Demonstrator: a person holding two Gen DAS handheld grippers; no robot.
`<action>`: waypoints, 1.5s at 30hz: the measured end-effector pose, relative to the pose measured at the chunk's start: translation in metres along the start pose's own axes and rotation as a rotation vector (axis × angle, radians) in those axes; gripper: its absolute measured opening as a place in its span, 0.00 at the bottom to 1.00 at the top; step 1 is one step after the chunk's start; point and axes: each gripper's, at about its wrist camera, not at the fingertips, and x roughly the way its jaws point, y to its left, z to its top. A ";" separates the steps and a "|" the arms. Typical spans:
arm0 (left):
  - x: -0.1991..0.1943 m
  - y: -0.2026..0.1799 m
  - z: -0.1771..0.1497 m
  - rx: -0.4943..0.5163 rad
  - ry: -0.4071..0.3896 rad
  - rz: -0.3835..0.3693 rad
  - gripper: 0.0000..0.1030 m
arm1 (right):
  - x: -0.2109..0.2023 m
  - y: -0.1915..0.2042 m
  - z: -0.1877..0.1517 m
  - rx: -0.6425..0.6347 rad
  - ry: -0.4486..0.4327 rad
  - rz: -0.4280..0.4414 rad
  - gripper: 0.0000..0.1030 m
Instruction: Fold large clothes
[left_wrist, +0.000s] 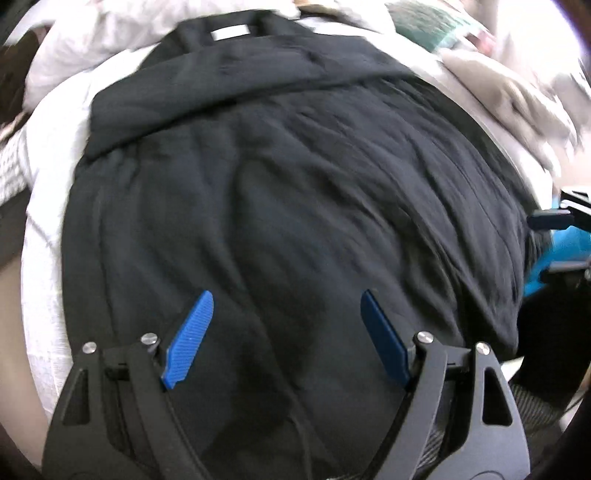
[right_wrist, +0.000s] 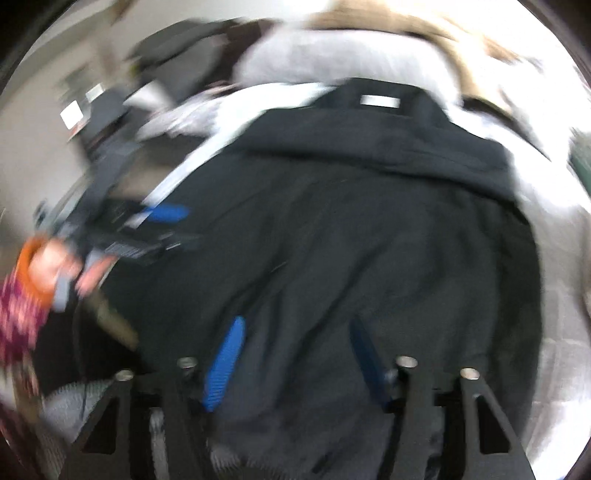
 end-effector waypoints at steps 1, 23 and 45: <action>-0.003 -0.007 -0.005 0.032 -0.010 -0.007 0.80 | 0.002 0.015 -0.008 -0.071 0.020 0.027 0.44; 0.006 -0.103 -0.083 0.670 0.051 -0.216 0.64 | 0.066 0.067 -0.055 -0.532 0.257 -0.069 0.36; -0.020 -0.062 -0.052 0.437 0.089 -0.577 0.30 | 0.048 0.070 -0.032 -0.306 0.290 0.370 0.11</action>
